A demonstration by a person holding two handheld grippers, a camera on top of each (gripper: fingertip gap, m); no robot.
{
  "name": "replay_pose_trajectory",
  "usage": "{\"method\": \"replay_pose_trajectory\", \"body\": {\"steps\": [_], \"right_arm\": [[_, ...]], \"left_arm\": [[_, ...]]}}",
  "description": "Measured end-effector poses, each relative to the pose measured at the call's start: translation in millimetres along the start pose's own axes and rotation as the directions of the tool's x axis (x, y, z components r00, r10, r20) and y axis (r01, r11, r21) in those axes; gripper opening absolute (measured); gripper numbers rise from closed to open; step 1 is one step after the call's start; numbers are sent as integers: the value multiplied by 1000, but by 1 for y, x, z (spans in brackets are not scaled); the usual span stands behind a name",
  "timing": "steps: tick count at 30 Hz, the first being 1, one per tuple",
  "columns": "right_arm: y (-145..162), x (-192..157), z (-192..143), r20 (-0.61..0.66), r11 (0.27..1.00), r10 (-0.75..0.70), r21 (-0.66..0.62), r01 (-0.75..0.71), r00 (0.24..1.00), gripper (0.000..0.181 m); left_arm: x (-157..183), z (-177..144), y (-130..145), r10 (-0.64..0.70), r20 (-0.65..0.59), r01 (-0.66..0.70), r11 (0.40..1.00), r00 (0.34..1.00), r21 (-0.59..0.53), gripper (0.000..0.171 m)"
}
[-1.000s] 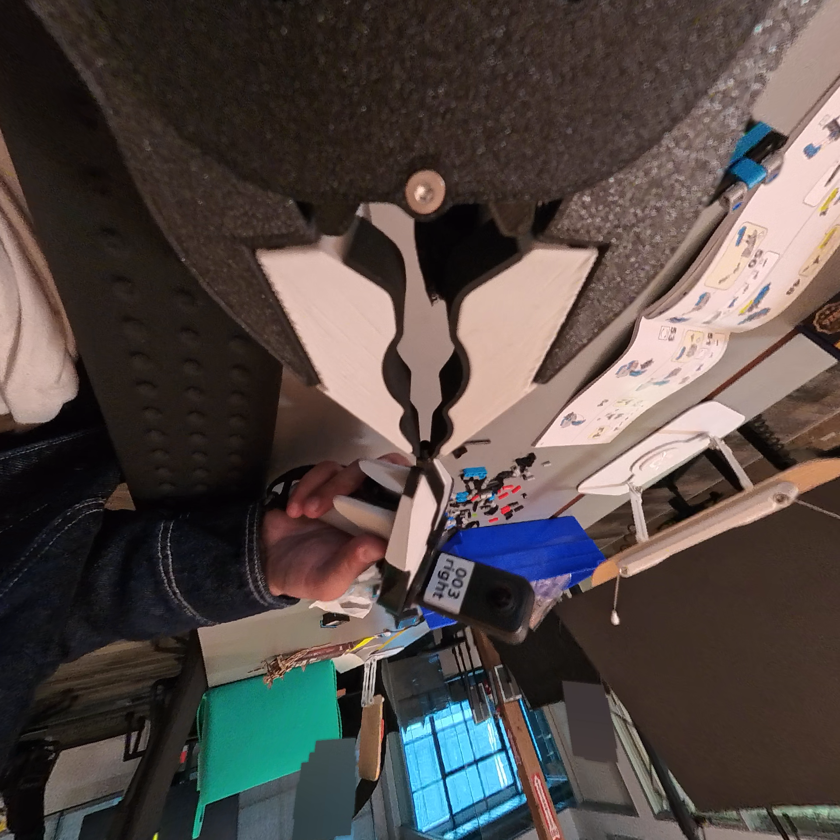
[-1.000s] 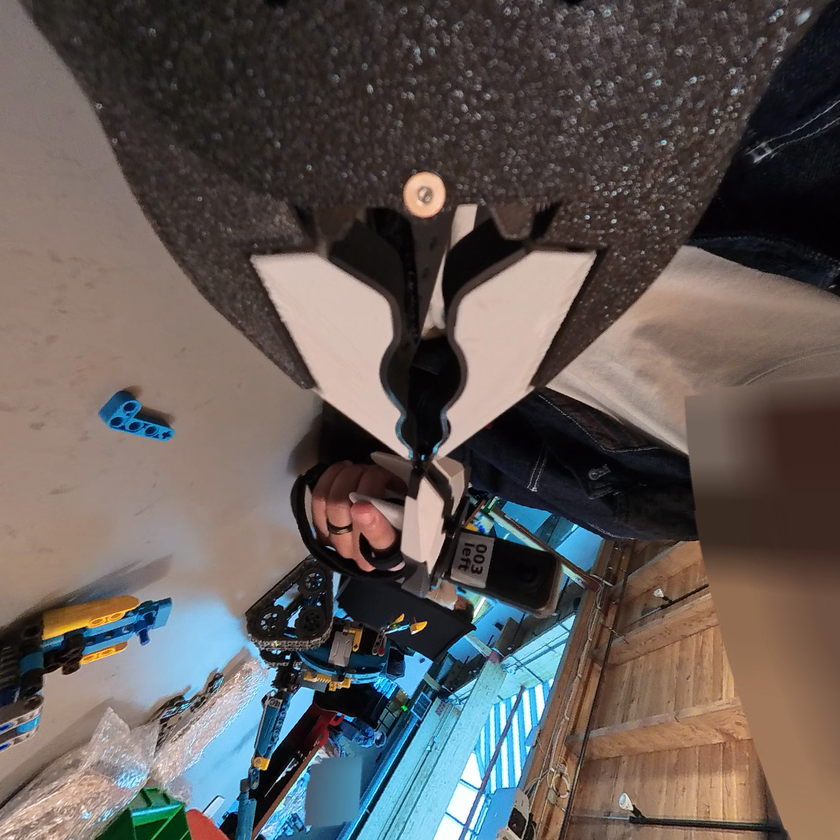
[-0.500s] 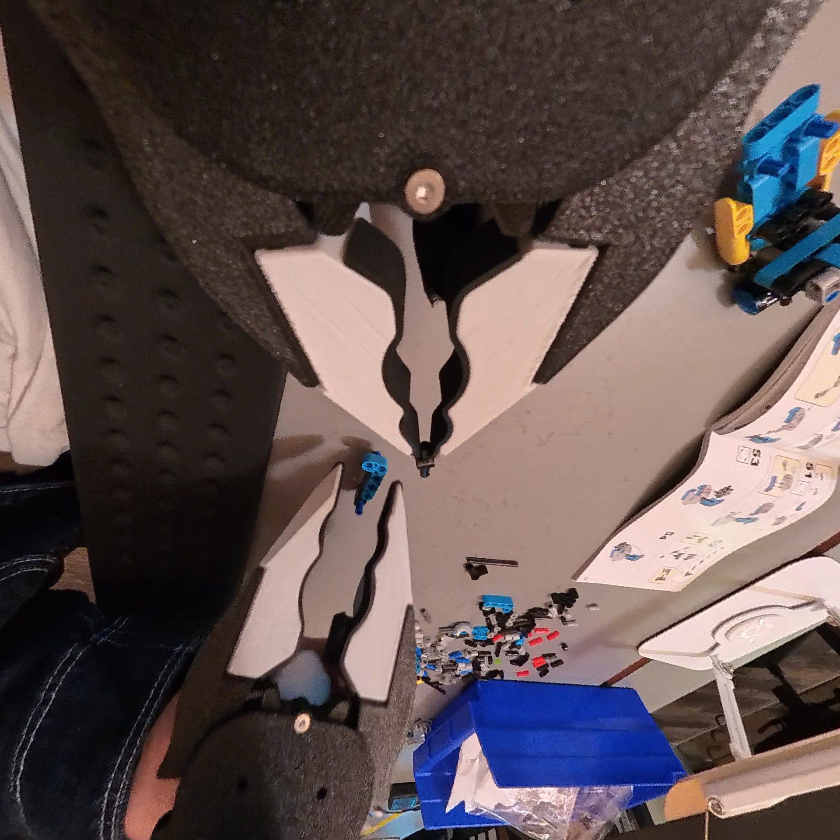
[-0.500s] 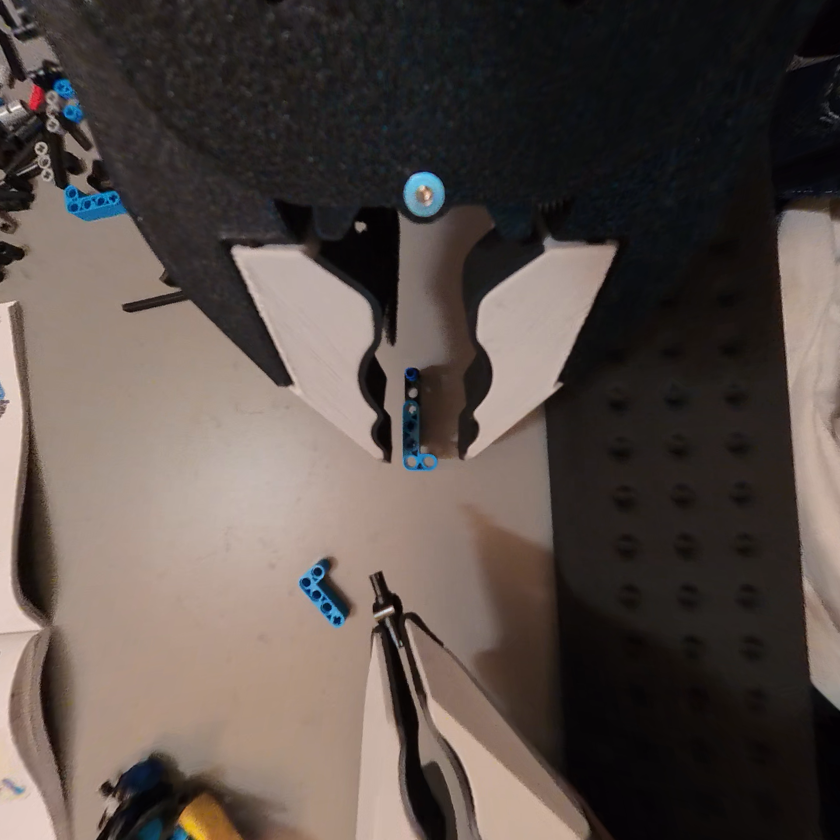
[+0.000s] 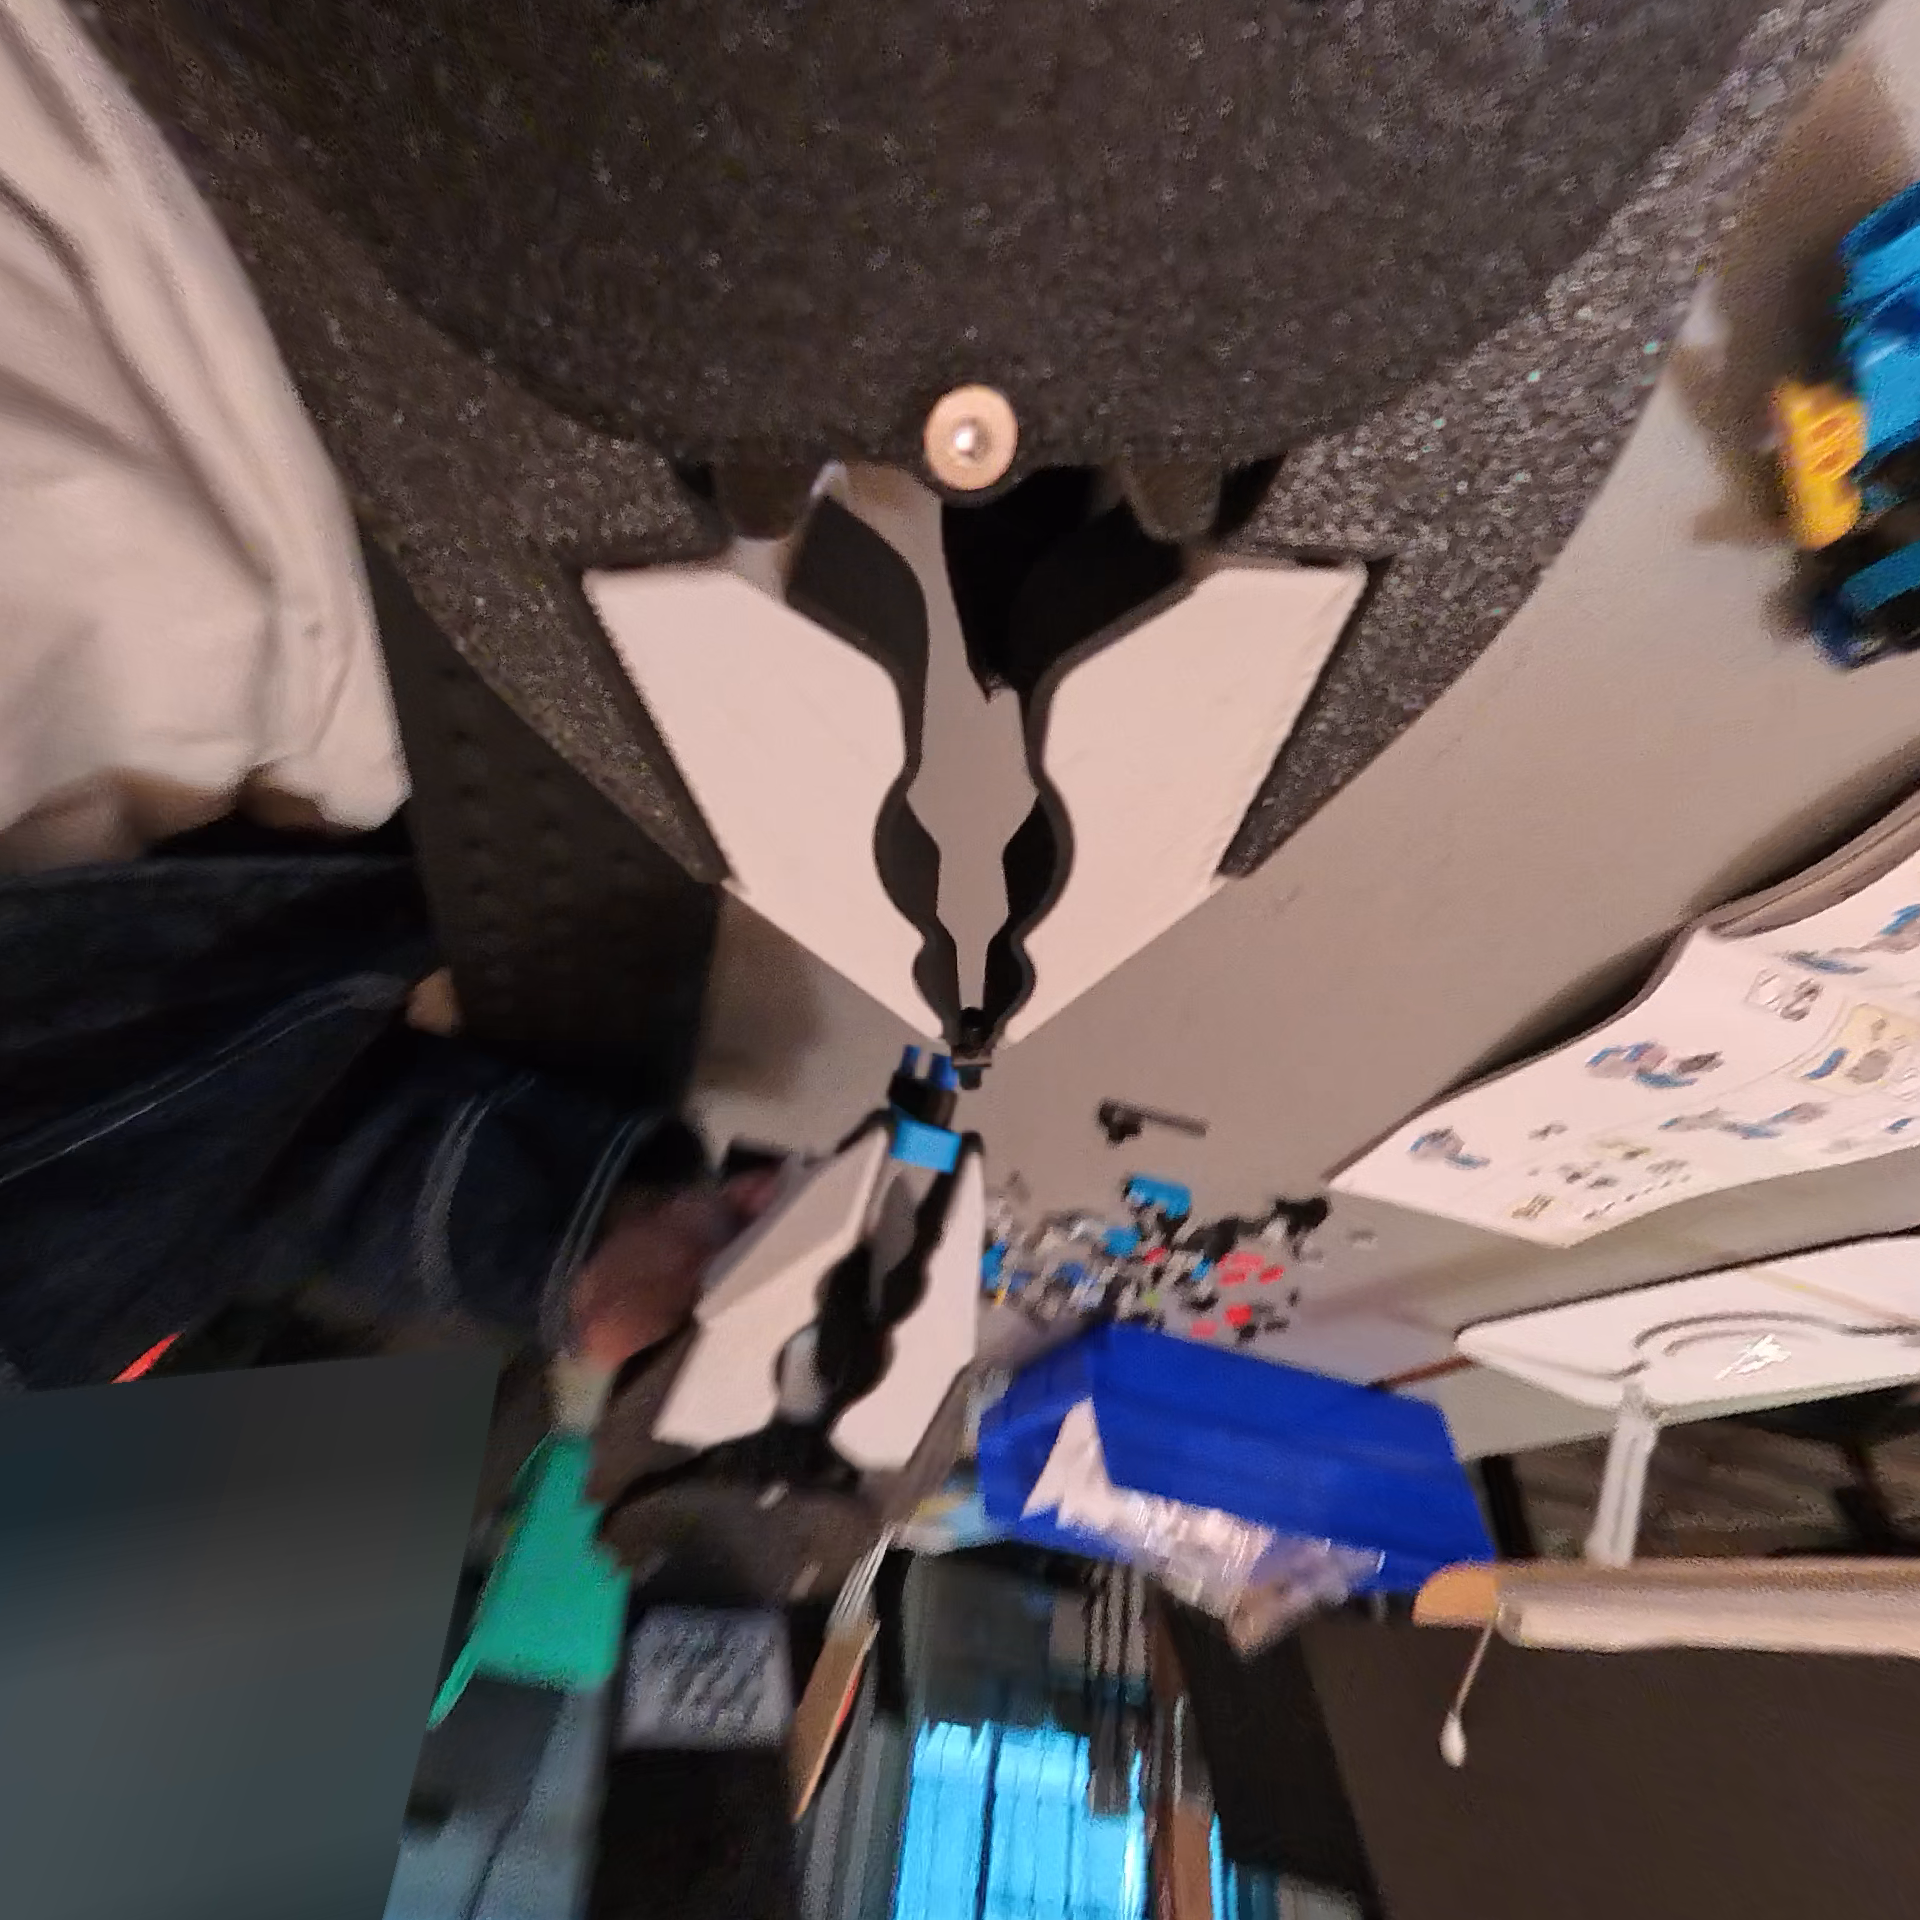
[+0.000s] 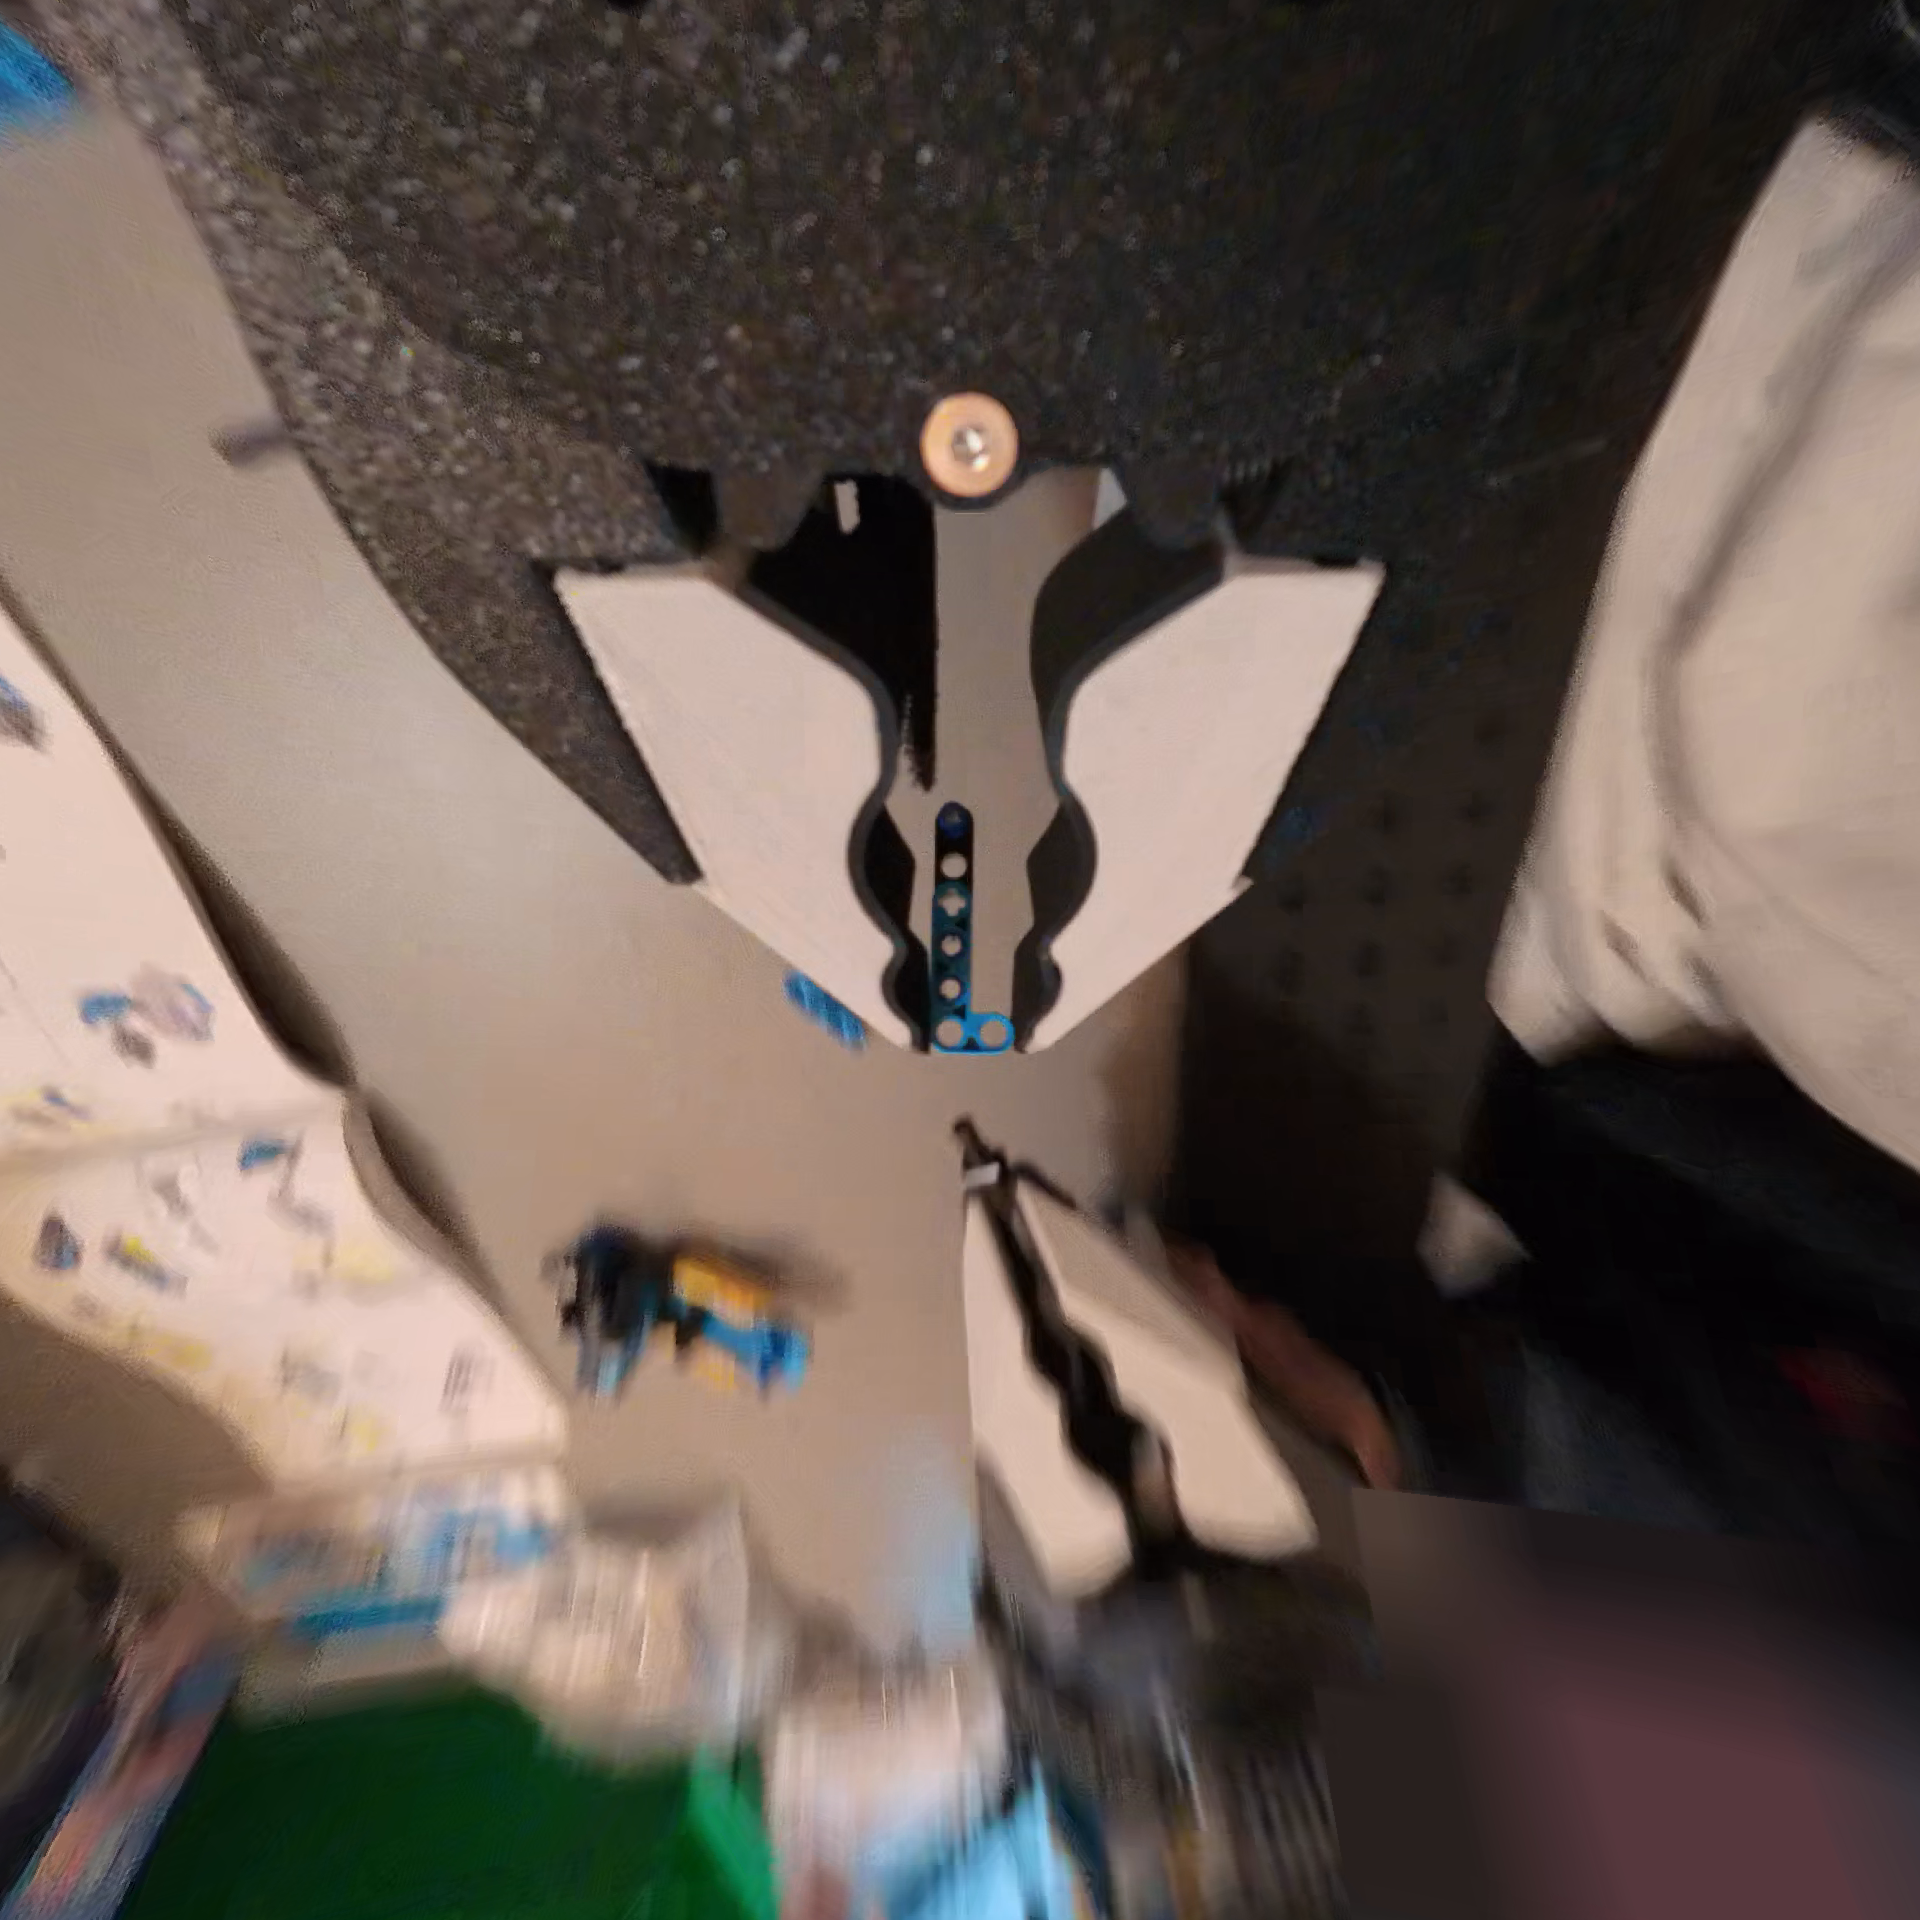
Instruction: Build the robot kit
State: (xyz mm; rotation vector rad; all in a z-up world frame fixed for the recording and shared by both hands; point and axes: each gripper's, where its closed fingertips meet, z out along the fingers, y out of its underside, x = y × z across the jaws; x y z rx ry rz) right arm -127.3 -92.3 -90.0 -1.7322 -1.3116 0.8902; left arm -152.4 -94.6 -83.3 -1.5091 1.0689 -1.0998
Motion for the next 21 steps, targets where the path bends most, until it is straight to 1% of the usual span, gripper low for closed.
{"method": "replay_pose_trajectory", "body": {"steps": [1,2,3,5,8,10,13,14,15,21], "right_arm": [[-16,0,-7,59,987,72,137,-79,996,14],[-25,-1,-11,120,963,123,224,-147,985,14],[-31,-4,-14,171,941,150,279,-194,974,14],[-41,-10,-15,211,912,157,345,-224,965,13],[-45,-14,-7,236,895,177,366,-256,956,14],[-49,-13,-7,257,874,200,390,-291,945,14],[-45,-14,0,245,890,196,363,-277,950,15],[-47,-15,-2,263,880,198,377,-289,944,14],[-49,-16,-2,279,873,206,381,-305,938,14],[-50,-12,0,295,856,232,390,-339,927,14]], "left_arm": [[3,-4,-10,-35,-36,37,998,999,60,4],[5,-8,-19,-63,-61,70,991,996,111,4],[6,-11,-25,-86,-81,97,985,993,145,4],[4,-13,-28,-116,-90,130,977,989,167,4],[9,-14,-33,-121,-125,144,971,985,192,4],[11,-11,-30,-120,-128,140,976,985,169,4],[12,-12,-33,-144,-139,169,967,980,191,3],[8,-10,-31,-155,-121,175,967,981,183,3],[10,-10,-31,-155,-129,176,968,980,181,3],[8,-11,-37,-194,-128,219,950,972,223,3]]}}
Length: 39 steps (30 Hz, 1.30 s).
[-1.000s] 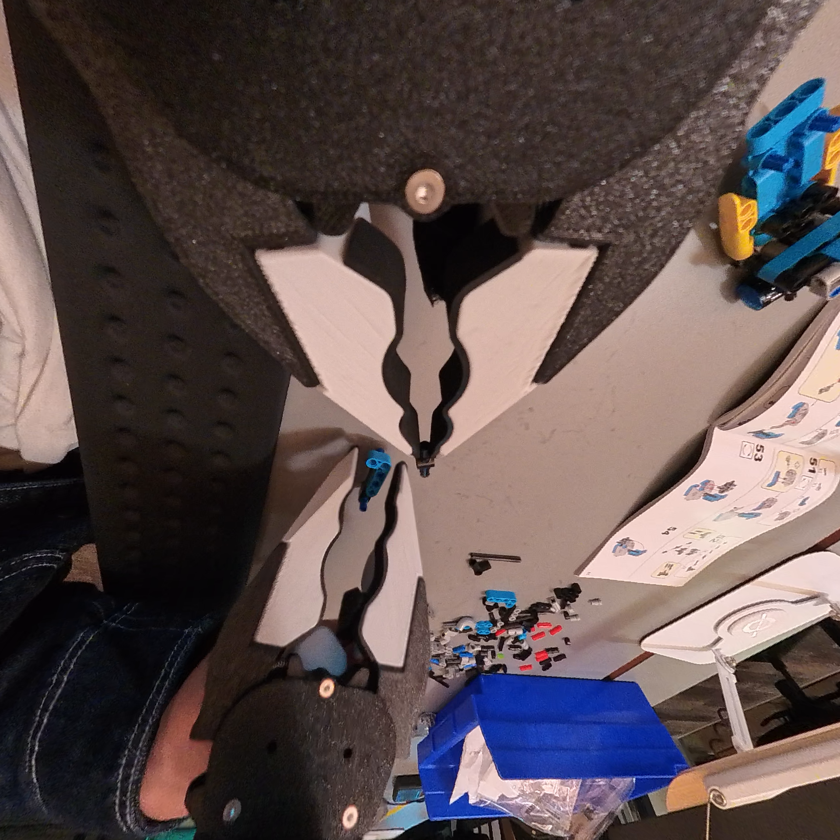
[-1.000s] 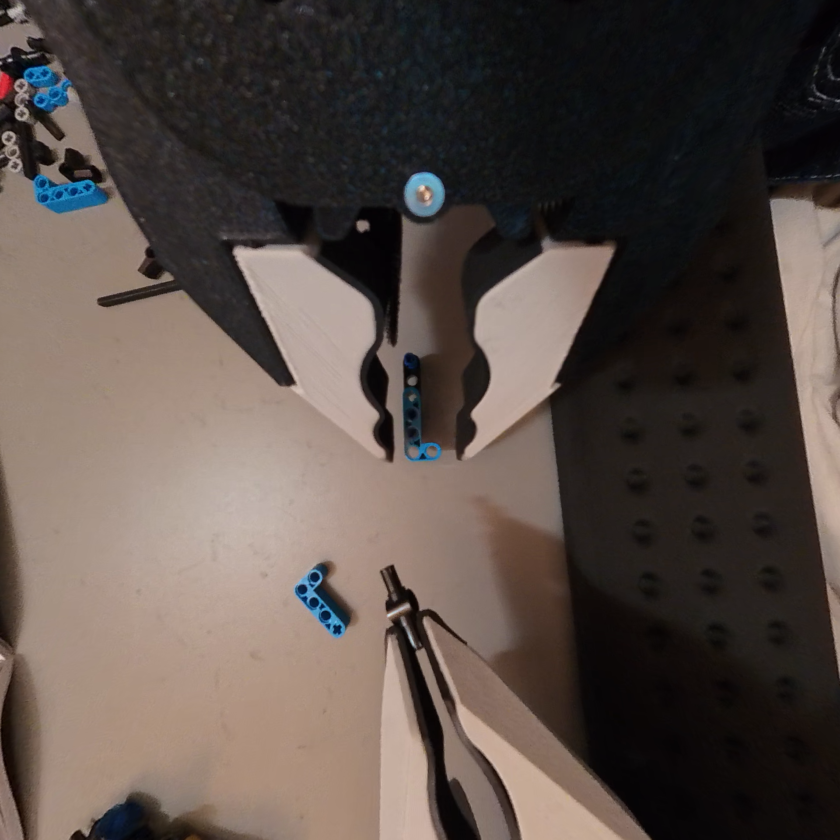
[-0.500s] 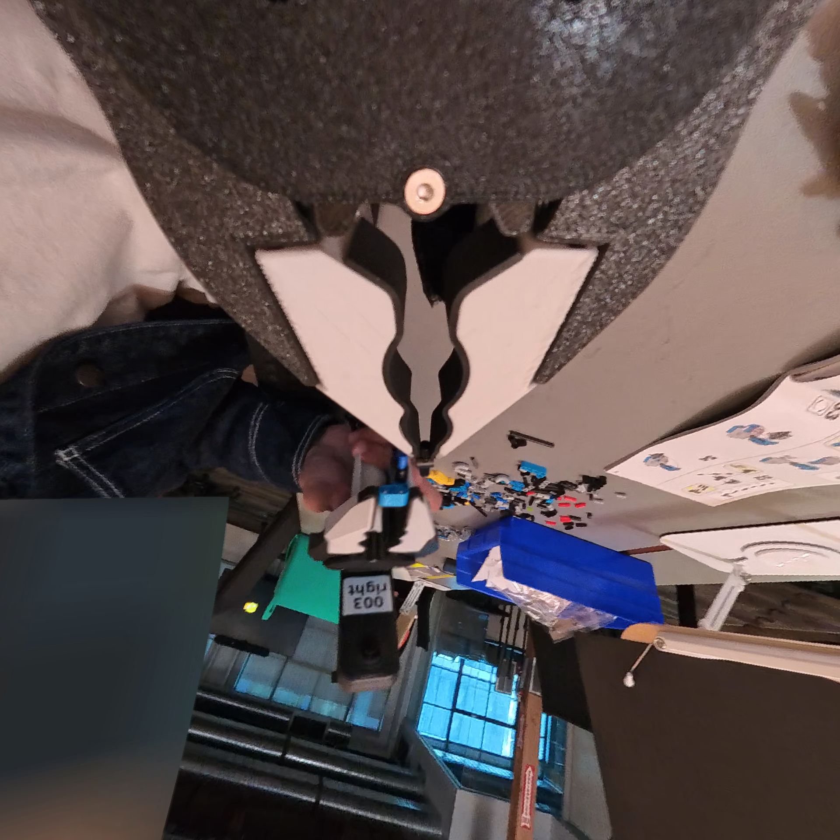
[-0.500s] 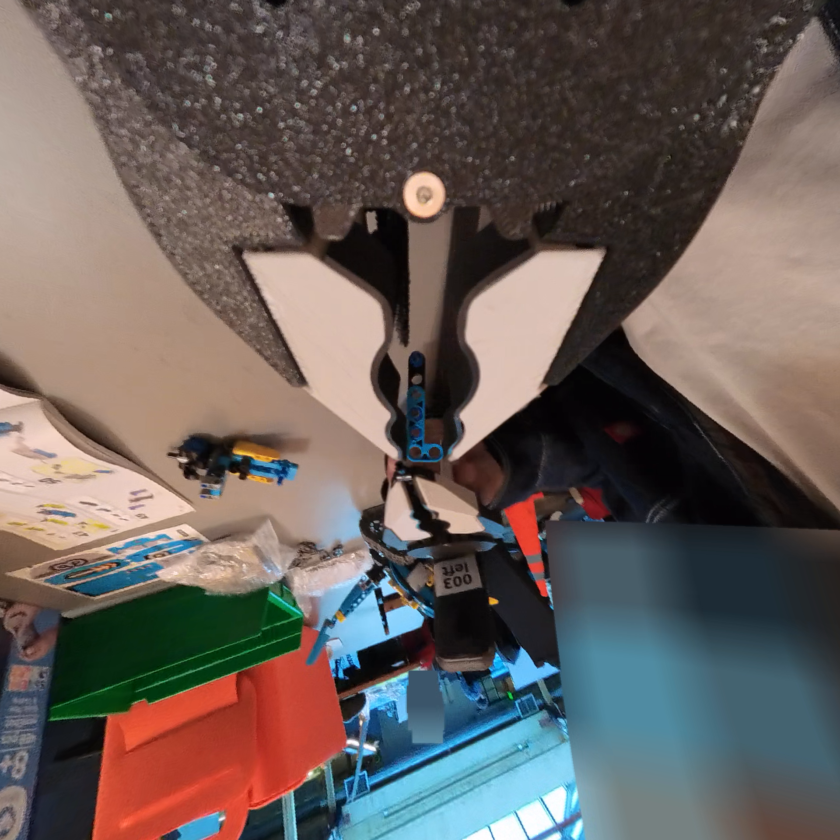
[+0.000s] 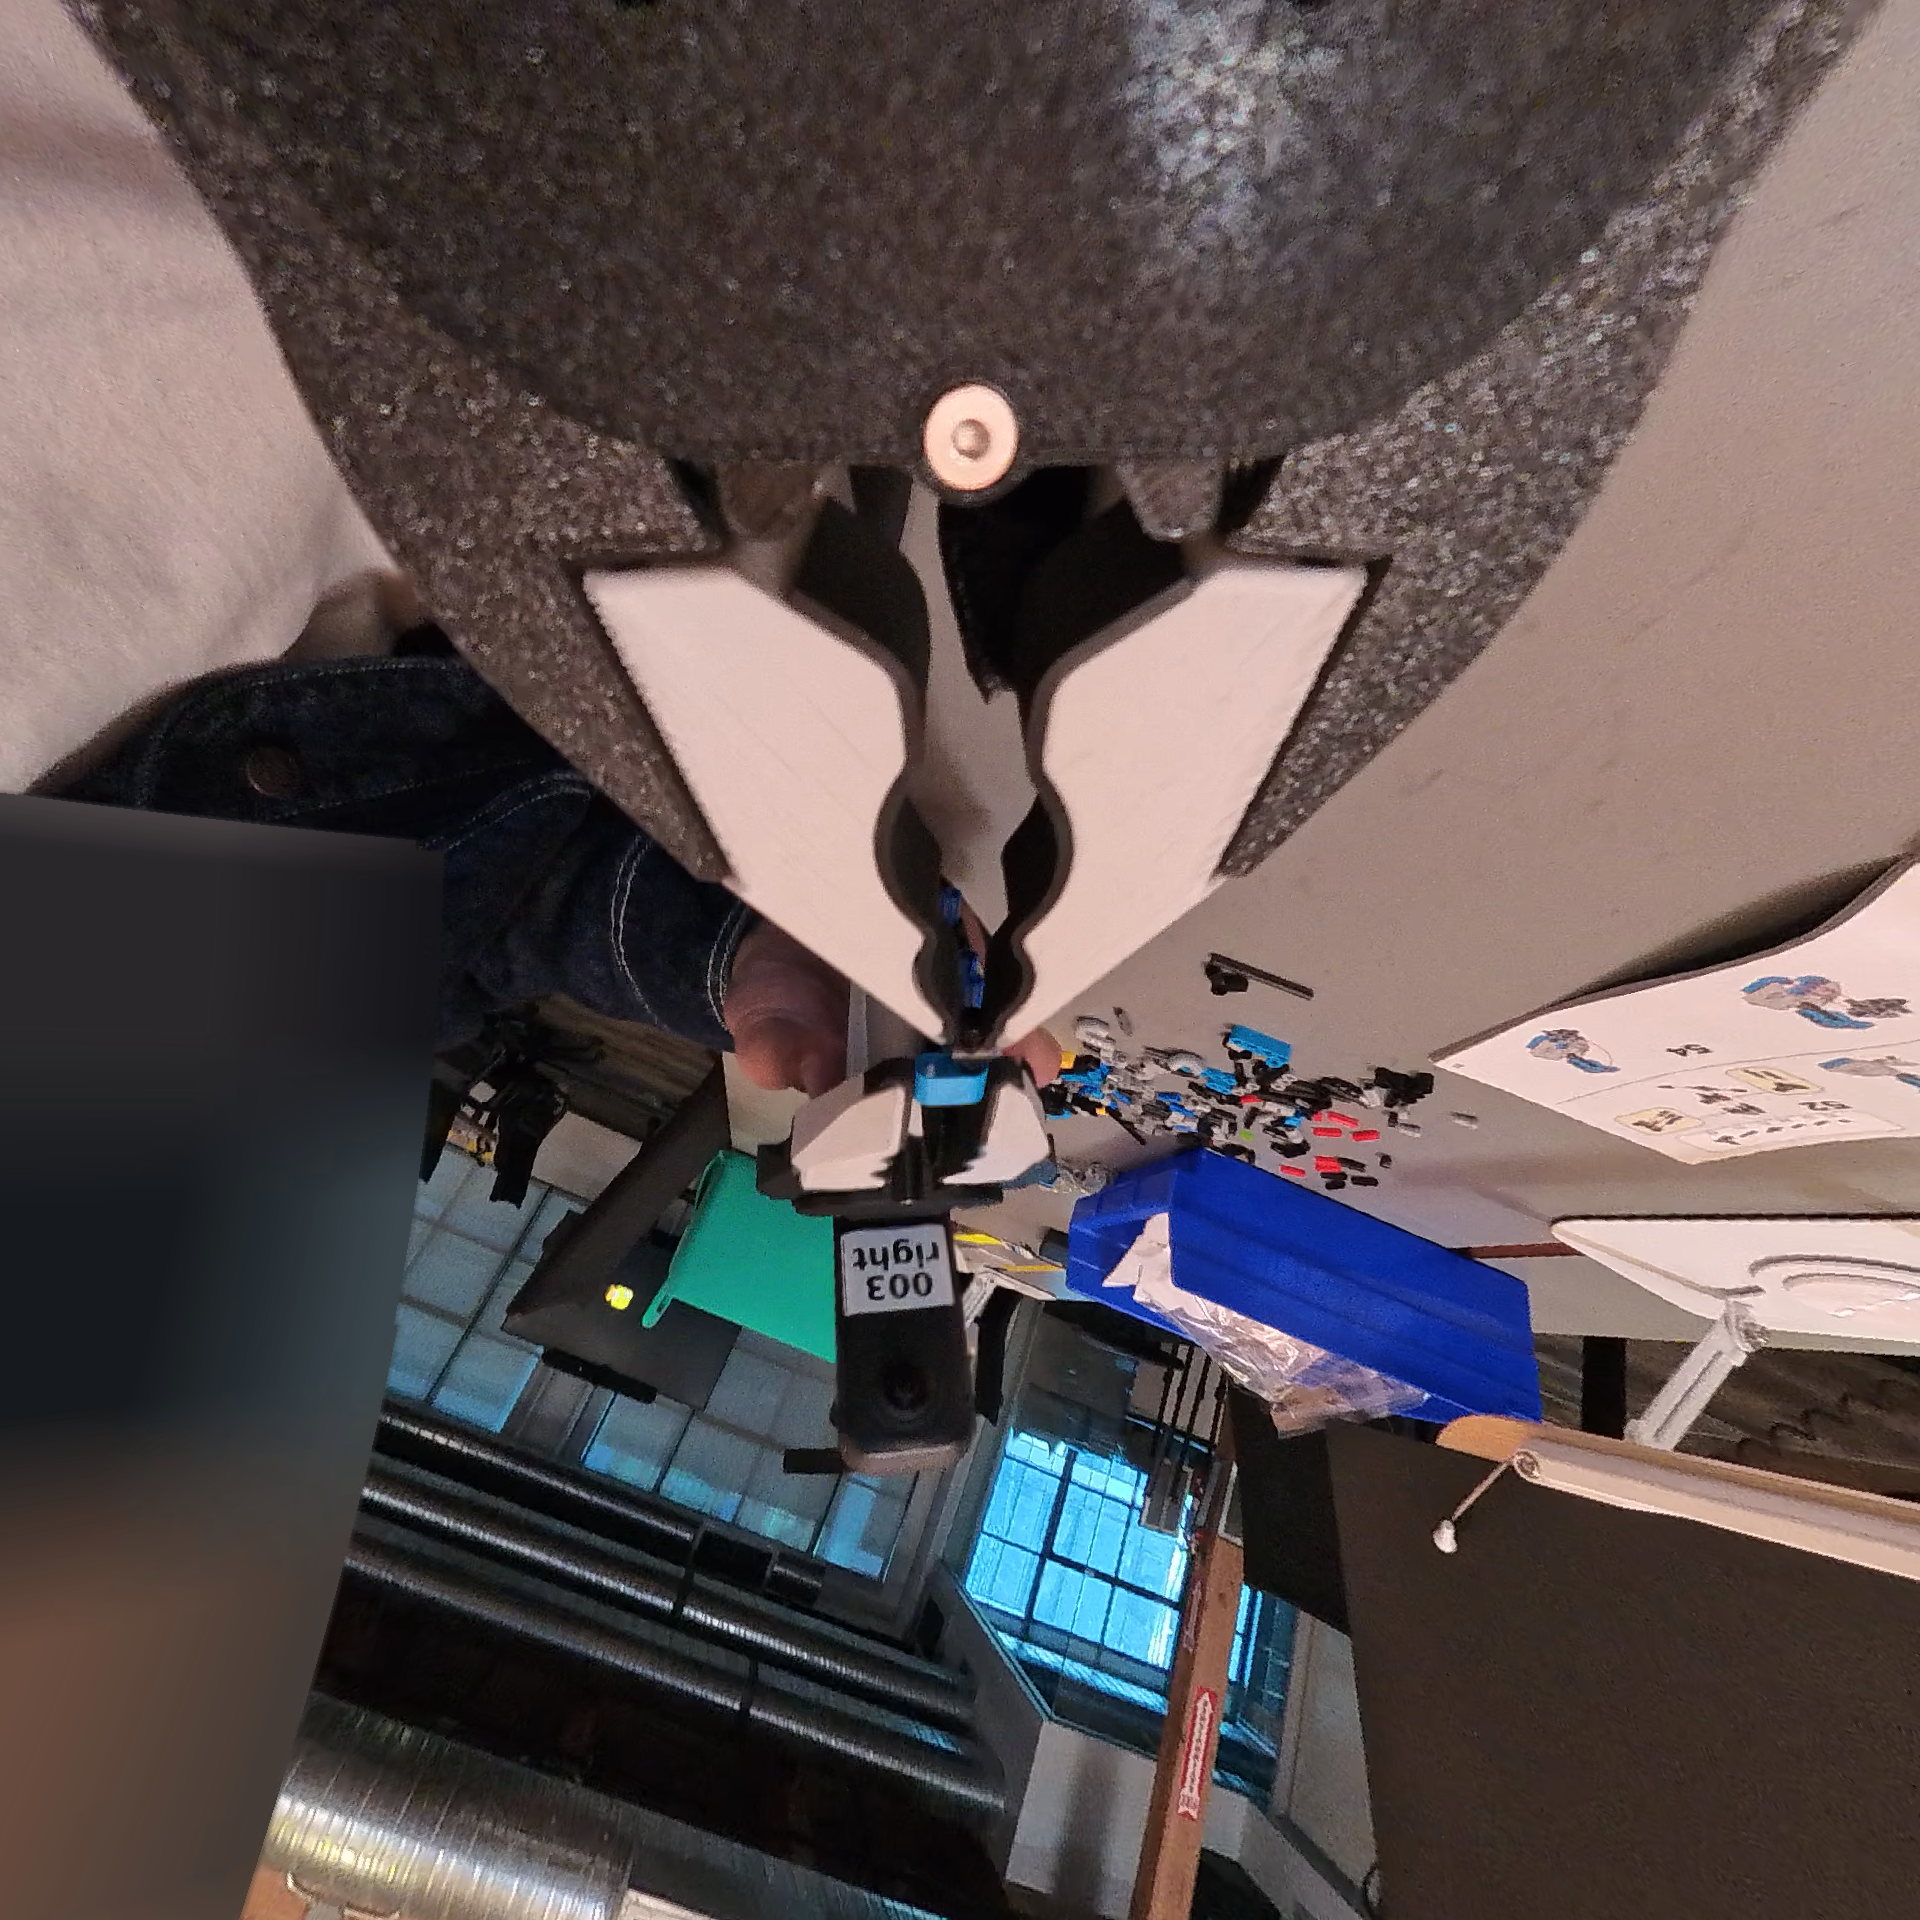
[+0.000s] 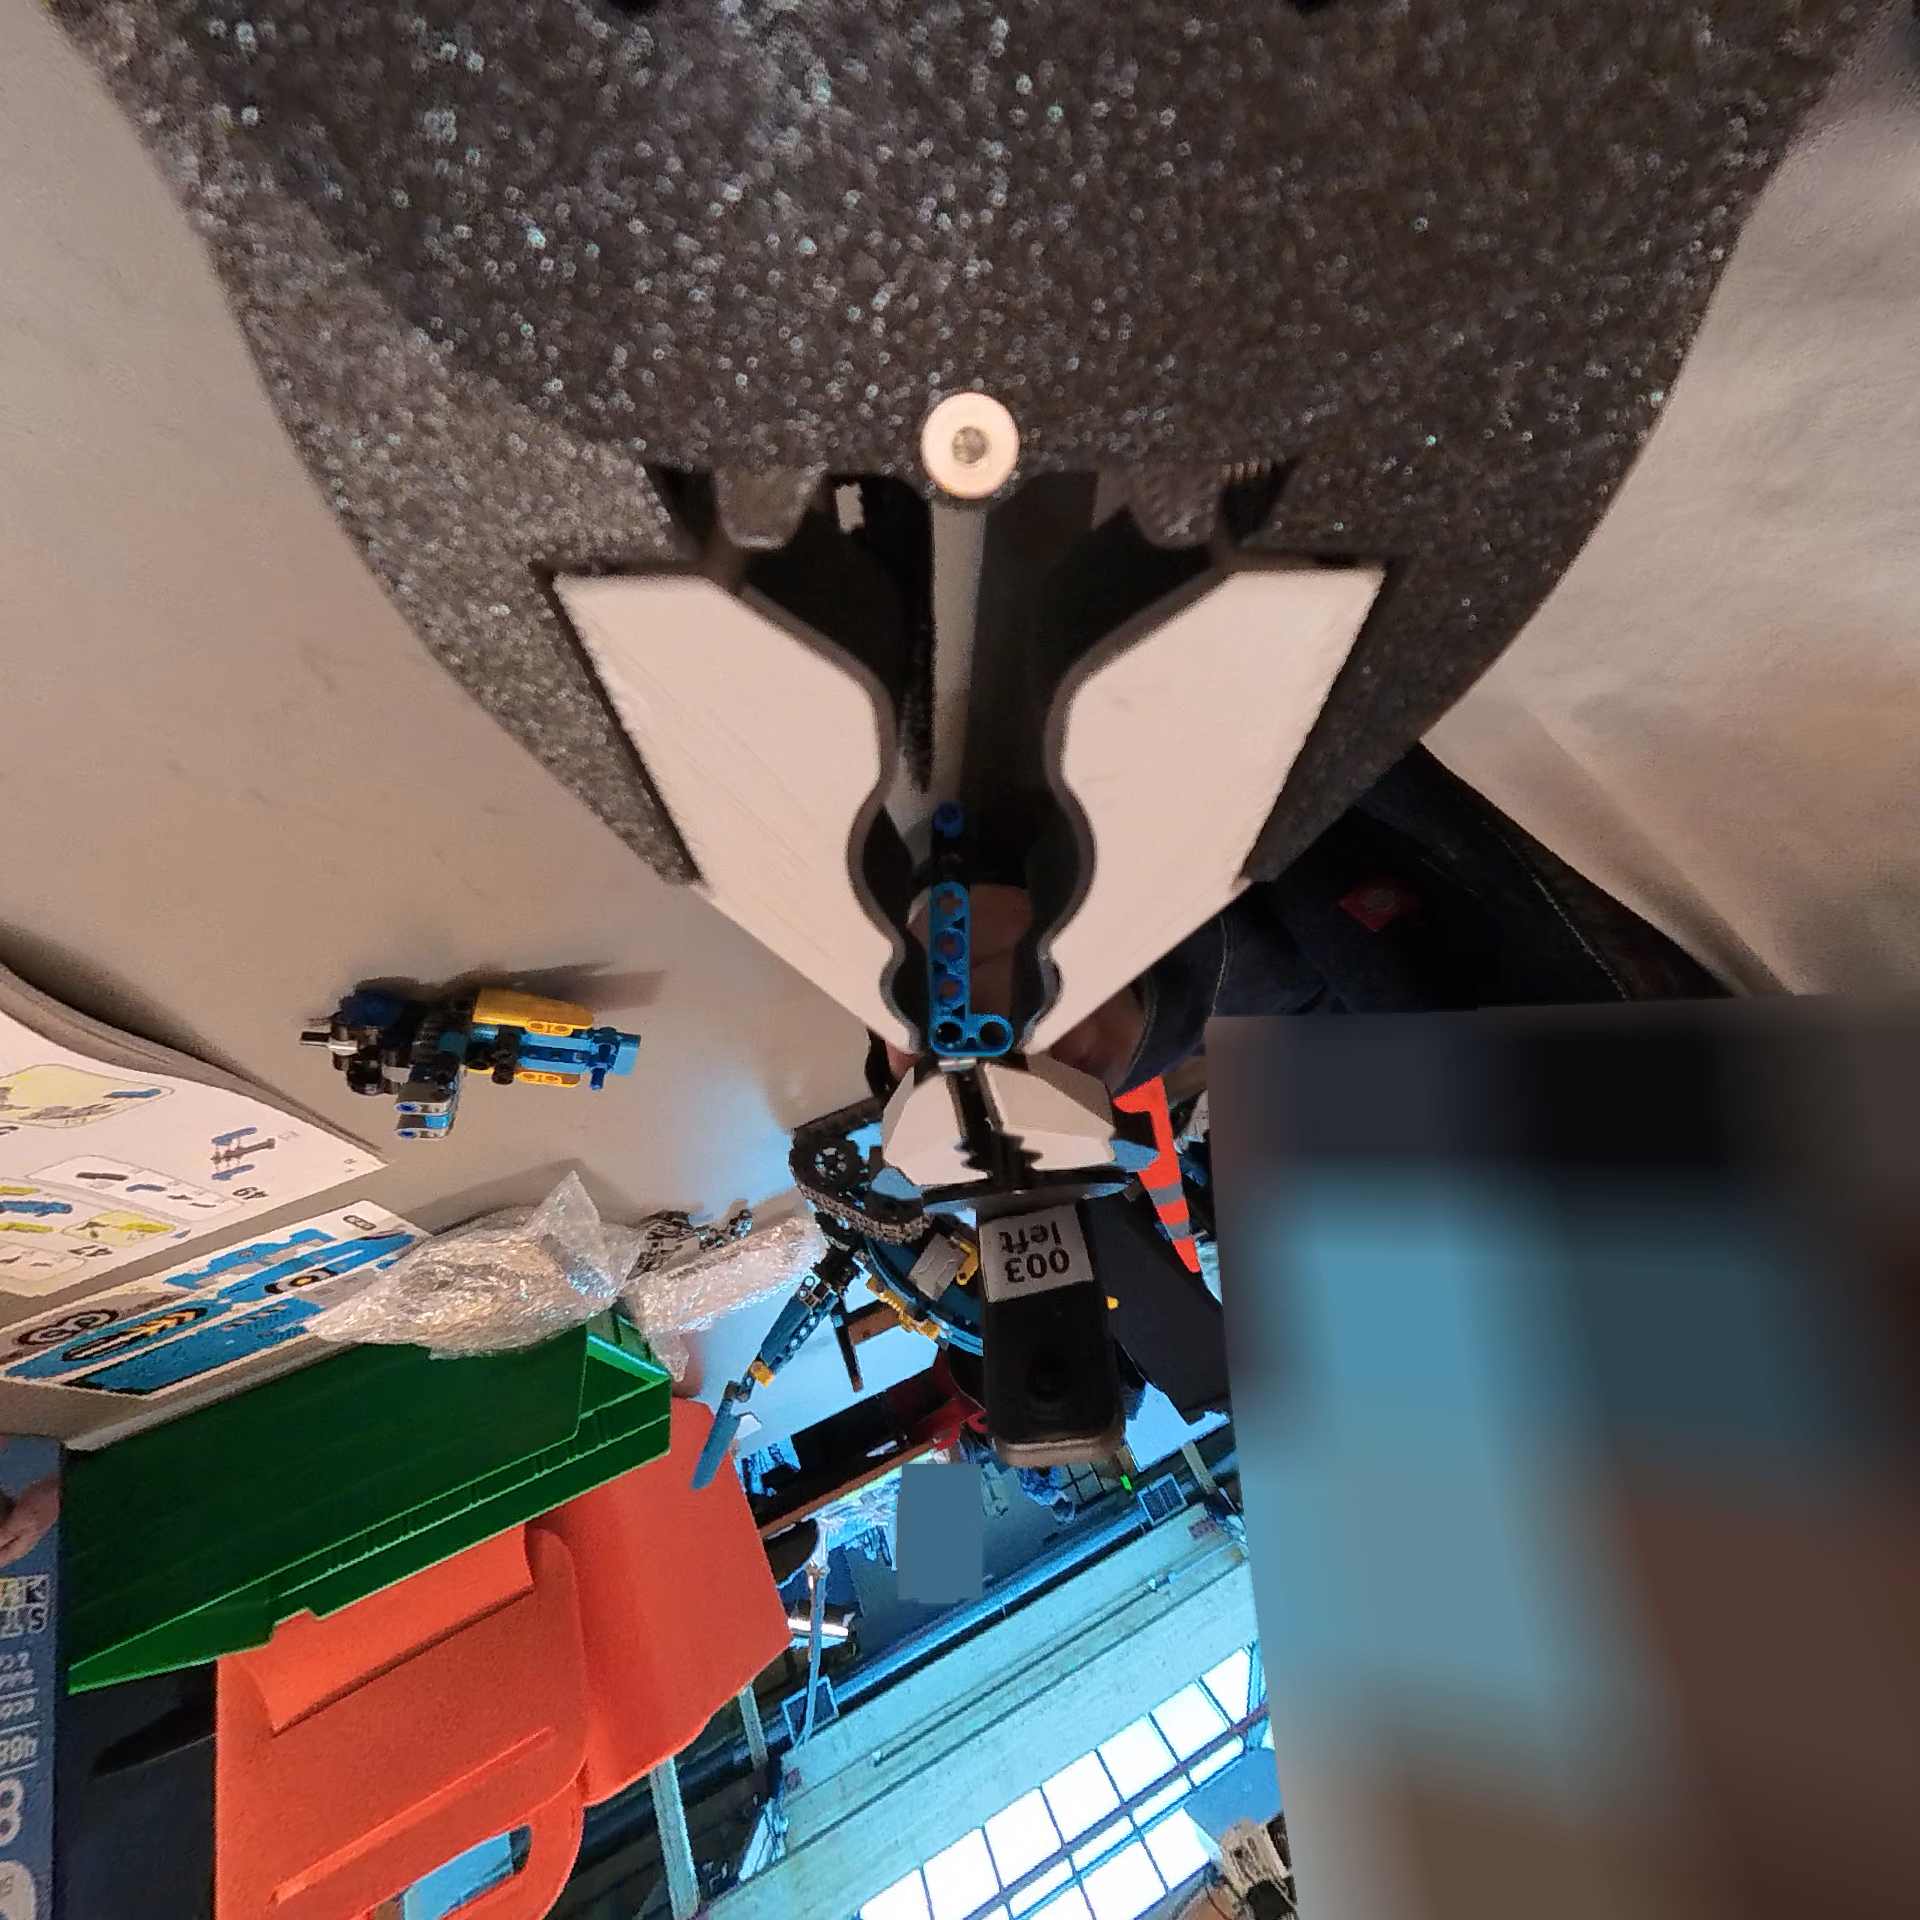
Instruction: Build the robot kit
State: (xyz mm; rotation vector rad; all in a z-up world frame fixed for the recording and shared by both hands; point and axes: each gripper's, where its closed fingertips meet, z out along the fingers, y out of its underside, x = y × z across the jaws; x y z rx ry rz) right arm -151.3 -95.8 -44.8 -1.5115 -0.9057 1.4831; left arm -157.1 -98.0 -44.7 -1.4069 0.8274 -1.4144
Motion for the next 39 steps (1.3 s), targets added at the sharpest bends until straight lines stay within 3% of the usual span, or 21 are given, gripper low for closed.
{"method": "replay_pose_trajectory", "body": {"steps": [8,13,18,21,24,33,39], "right_arm": [[-14,8,-3,60,971,175,156,-182,983,14],[-14,11,-3,73,961,211,166,-220,975,14],[-7,13,-2,15,983,153,103,-153,988,14],[-16,9,-4,119,944,258,182,-276,959,14],[-19,9,-2,129,931,278,207,-300,952,14],[-13,11,-2,97,948,256,171,-269,962,14],[1,9,8,74,966,238,88,-244,969,13]], "left_arm": [[-9,7,-6,-120,70,111,987,990,120,3],[-12,7,-7,-136,90,123,983,987,140,3],[-14,6,-6,-178,67,167,975,982,144,2],[-9,8,-7,-133,72,122,981,988,149,3],[-10,8,-9,-118,89,104,982,989,156,4],[-13,8,-5,-150,85,137,979,985,149,3],[-16,7,-9,-263,27,253,947,964,196,0]]}}
